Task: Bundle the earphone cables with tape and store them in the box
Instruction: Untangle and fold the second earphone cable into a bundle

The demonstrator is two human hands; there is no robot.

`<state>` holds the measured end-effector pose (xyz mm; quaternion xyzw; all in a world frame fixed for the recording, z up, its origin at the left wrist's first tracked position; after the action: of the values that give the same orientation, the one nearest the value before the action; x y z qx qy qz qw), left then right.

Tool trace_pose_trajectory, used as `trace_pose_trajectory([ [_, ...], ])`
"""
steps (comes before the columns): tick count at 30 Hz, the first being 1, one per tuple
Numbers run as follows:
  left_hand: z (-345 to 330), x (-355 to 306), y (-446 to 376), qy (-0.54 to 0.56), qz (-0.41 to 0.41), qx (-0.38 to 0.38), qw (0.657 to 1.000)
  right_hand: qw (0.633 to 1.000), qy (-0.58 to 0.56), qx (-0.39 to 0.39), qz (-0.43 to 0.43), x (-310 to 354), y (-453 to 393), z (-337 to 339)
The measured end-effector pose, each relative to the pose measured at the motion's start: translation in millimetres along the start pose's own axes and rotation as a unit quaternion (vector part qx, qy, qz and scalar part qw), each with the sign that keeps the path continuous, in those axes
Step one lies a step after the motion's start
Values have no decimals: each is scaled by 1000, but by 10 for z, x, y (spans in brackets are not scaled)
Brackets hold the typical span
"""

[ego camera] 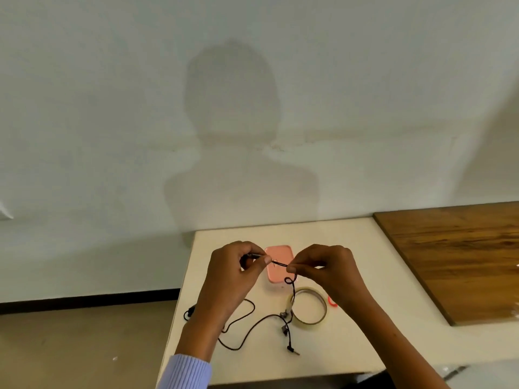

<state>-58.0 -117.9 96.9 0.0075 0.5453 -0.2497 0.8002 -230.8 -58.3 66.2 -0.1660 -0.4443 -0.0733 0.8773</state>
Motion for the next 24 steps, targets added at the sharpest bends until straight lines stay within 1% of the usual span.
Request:
trace_pose_trajectory([
  [4,134,-200,-44,-18,-6,-4,1000,999,-30,19,-20,197,-66,102],
  [9,208,-371,-35,-11,-5,-16,1000,995,-40,88,9,423,-80,170],
  [11,230,-428,-21,-12,-12,-21,1000,996,-27,81,14,448,-69,208],
  [15,227,-501,1,-23,-24,-13,999,999,-23,22,6,456,-44,285],
  [17,224,-531,2,-29,-32,-16,999,999,-34,12,13,502,-35,289],
  [20,257,-558,-12,-22,-34,-40,998,994,-101,44,13,602,-27,218],
  [22,291,-557,-20,-12,-31,-58,998,991,-117,62,-1,608,-21,178],
  [24,323,-514,-23,4,-21,-67,998,990,-107,87,-13,557,-4,157],
])
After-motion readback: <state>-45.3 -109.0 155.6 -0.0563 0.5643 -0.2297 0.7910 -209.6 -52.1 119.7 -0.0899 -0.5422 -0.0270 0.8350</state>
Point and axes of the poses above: each hand's wrist, its own y-axis away from the middle knuckle, its own z-axis out of the back of the hand, x = y × z, the point moved 8 cm from there along -y, towards the middle knuckle, and after that the axes turned 9 degrees about y, right-handed, at the moved point
